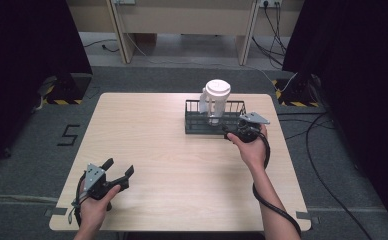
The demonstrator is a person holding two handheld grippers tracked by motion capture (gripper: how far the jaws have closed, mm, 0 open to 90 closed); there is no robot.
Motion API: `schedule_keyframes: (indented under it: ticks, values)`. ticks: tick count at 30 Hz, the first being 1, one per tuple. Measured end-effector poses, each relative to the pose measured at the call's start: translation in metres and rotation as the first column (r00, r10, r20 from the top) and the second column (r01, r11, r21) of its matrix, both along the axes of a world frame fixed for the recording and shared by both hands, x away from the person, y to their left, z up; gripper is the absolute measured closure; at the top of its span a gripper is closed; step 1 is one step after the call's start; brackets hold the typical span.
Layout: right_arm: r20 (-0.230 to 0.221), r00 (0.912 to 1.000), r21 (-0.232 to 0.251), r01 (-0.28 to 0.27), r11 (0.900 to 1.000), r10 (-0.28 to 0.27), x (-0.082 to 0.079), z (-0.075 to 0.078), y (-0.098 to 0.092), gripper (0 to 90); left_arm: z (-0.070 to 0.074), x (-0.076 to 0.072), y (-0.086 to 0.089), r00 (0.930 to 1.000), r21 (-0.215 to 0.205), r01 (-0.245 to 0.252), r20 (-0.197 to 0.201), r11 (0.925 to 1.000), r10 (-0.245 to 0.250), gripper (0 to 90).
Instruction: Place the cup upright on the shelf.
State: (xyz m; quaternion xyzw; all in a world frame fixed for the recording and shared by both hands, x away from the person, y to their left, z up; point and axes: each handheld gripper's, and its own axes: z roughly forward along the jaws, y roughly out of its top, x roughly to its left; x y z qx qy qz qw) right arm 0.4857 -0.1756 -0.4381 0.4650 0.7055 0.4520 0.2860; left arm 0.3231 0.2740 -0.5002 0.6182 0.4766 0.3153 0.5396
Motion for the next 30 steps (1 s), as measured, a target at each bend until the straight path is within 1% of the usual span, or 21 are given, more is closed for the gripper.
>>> schedule_keyframes:
  ticks: [8, 15, 20, 22, 26, 30]
  values:
    - [-0.014, 0.9999, -0.003, 0.01, 1.0, -0.01, -0.011, -0.006, -0.008, 16.5, 0.0, 0.0, 0.0, 1.0, 0.001, 0.0, 0.0, 1.0, 0.0, 15.1]
    - [-0.018, 0.9997, -0.005, 0.017, 1.0, -0.017, -0.02, -0.01, -0.017, 16.8, 0.0, 0.0, -0.001, 1.0, 0.001, 0.001, 0.002, 1.0, -0.001, 15.2]
    - [-0.03, 0.9992, -0.003, 0.025, 1.0, -0.026, -0.028, -0.013, -0.023, 17.1, 0.0, 0.0, -0.001, 1.0, 0.002, 0.0, 0.002, 1.0, 0.0, 15.2]
    - [-0.025, 0.9993, -0.012, 0.026, 1.0, -0.026, -0.031, -0.014, -0.027, 17.3, 0.0, 0.0, -0.001, 1.0, 0.001, 0.0, 0.002, 1.0, 0.0, 15.2]
    - [-0.035, 0.9987, -0.007, 0.036, 0.999, -0.036, -0.037, -0.016, -0.033, 17.8, 0.0, 0.0, -0.001, 1.0, 0.003, 0.0, 0.003, 1.0, 0.0, 15.2]
    - [-0.037, 0.9985, -0.01, 0.04, 0.999, -0.041, -0.043, -0.019, -0.039, 18.2, 0.0, 0.0, -0.001, 1.0, 0.006, 0.001, 0.002, 1.0, -0.001, 15.2]
